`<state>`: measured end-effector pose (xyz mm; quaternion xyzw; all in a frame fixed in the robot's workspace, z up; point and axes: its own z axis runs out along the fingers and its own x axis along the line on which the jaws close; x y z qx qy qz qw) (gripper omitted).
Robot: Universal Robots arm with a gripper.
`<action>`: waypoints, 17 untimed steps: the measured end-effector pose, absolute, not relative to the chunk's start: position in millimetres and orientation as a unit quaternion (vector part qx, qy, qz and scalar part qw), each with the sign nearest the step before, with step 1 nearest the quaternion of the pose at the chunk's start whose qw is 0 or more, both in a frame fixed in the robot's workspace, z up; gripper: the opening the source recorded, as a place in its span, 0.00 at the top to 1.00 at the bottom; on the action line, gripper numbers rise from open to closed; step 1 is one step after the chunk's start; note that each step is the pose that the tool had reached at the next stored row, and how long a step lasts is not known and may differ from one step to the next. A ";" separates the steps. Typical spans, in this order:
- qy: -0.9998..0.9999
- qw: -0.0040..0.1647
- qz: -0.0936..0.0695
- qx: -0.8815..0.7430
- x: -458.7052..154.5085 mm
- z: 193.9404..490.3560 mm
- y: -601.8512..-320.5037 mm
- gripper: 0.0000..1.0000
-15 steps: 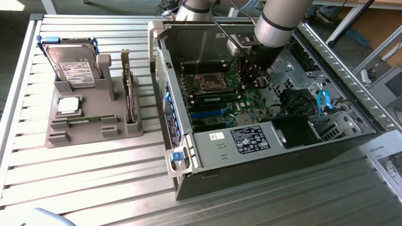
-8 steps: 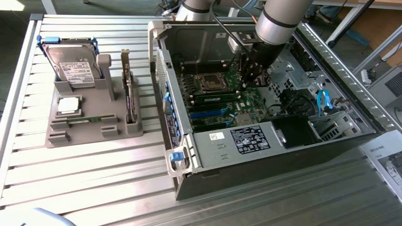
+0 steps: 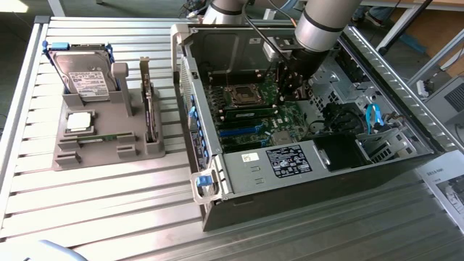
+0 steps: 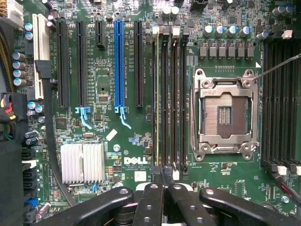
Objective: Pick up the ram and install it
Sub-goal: 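Press down the ram until it locks into place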
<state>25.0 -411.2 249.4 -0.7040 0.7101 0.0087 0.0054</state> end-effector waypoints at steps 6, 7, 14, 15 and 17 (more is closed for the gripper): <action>0.710 0.005 0.009 -0.704 11.0 249.3 -411.2 0.90; 0.710 0.006 0.009 -0.704 8.2 249.3 -411.2 0.90; 0.710 0.006 0.008 -0.704 -9.1 249.4 -411.1 0.90; 0.710 0.006 0.008 -0.704 -11.6 249.4 -411.1 0.90; 0.710 0.006 0.008 -0.704 -17.2 249.4 -411.2 0.90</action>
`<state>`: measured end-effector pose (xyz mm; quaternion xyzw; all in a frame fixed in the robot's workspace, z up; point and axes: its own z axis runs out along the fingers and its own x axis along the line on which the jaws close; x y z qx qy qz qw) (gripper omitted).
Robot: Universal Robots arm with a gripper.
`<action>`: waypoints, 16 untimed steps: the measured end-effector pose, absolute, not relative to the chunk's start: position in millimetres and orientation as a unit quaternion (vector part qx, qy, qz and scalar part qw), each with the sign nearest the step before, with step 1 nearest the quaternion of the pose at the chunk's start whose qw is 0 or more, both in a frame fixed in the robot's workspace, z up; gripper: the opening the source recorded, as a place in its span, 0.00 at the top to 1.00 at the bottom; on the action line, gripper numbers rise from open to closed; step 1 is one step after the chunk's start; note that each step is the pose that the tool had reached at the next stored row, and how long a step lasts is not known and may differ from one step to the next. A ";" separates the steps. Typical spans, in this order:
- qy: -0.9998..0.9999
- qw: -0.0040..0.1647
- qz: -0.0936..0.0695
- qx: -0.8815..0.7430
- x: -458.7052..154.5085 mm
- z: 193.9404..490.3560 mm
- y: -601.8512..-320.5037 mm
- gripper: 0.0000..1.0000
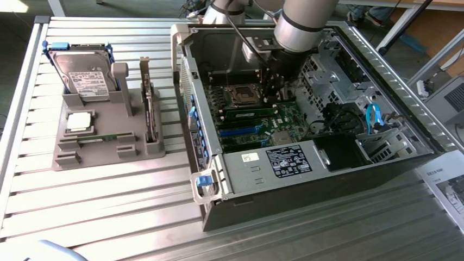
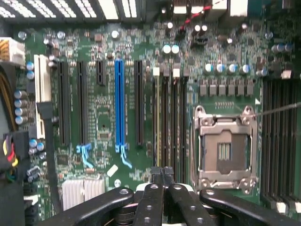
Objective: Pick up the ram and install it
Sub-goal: 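Press down the ram until it locks into place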
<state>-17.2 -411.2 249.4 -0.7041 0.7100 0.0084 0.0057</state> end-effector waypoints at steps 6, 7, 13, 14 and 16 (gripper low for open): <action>0.710 0.006 0.008 -0.704 -29.0 249.3 -411.2 0.90; 0.710 0.006 0.008 -0.704 -31.0 249.4 -411.2 0.90; 0.710 0.007 0.008 -0.704 -44.4 249.3 -411.2 0.90; 0.710 0.007 0.008 -0.704 -46.8 249.4 -411.2 0.90; 0.710 0.007 0.007 -0.704 -51.3 249.3 -411.2 0.90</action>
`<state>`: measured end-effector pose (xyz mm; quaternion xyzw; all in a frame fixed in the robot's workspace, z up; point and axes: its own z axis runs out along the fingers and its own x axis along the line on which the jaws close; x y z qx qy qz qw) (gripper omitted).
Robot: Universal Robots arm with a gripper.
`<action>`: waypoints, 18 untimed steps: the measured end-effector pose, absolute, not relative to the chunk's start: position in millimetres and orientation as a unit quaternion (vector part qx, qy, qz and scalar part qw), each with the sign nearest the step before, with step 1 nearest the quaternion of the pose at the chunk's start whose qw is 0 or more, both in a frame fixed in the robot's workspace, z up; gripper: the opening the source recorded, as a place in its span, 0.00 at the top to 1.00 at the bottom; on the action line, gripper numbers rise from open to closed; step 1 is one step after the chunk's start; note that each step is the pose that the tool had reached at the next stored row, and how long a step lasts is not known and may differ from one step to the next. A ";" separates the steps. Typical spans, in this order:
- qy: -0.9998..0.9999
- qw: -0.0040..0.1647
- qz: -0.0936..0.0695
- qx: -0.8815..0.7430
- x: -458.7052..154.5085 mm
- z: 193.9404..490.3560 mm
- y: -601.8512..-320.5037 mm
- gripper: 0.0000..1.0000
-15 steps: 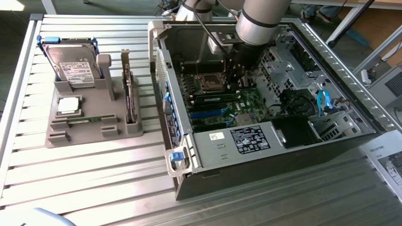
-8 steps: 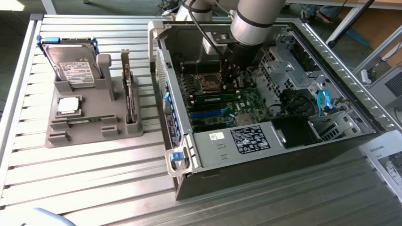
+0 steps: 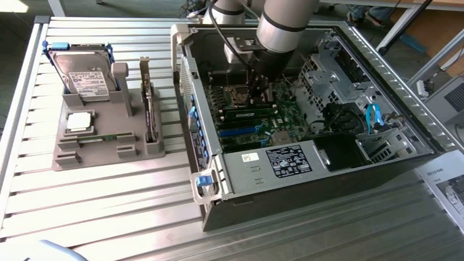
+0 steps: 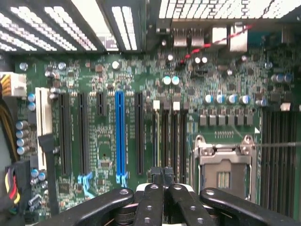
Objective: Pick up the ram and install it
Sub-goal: 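Press down the ram until it locks into place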
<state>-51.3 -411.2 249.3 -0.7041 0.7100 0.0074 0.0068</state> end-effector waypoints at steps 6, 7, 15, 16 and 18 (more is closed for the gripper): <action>0.710 0.007 0.007 -0.704 -54.4 249.3 -411.2 0.90; 0.710 0.007 0.007 -0.704 -54.4 249.4 -411.4 0.90; 0.710 0.007 0.007 -0.704 -54.4 249.3 -413.6 0.90; 0.710 0.007 0.007 -0.704 -54.4 249.2 -413.6 0.90; 0.710 0.007 0.007 -0.704 -54.3 248.3 -413.6 0.90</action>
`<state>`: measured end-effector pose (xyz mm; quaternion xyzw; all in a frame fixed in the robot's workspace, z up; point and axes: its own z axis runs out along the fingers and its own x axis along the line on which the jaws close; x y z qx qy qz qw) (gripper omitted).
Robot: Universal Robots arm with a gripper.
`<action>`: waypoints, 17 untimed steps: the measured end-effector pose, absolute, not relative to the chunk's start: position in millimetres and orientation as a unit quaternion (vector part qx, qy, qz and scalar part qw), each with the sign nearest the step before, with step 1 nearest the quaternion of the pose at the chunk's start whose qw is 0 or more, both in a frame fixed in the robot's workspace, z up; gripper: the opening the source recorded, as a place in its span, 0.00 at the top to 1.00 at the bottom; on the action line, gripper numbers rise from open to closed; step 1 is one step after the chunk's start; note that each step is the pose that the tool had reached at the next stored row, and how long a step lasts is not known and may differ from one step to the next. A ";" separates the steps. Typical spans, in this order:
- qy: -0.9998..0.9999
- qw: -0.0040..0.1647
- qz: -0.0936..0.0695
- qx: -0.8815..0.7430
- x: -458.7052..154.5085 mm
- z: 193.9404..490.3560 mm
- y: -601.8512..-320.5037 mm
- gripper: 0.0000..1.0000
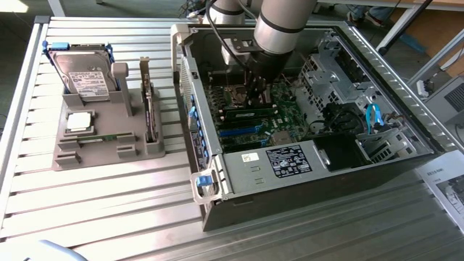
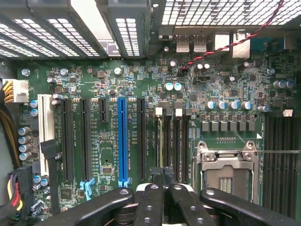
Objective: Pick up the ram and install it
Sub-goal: 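Press down the ram until it locks into place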
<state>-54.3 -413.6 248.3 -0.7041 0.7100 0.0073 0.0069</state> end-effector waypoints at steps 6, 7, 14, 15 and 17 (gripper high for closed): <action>0.710 0.007 0.007 -0.704 -54.4 244.4 -413.6 0.90; 0.710 0.007 0.007 -0.704 -54.4 243.6 -413.6 0.90; 0.710 0.007 0.007 -0.704 -55.2 242.8 -413.6 0.90; 0.710 0.007 0.007 -0.704 -56.0 242.8 -413.6 0.90; 0.710 0.007 0.007 -0.704 -57.3 242.8 -413.6 0.90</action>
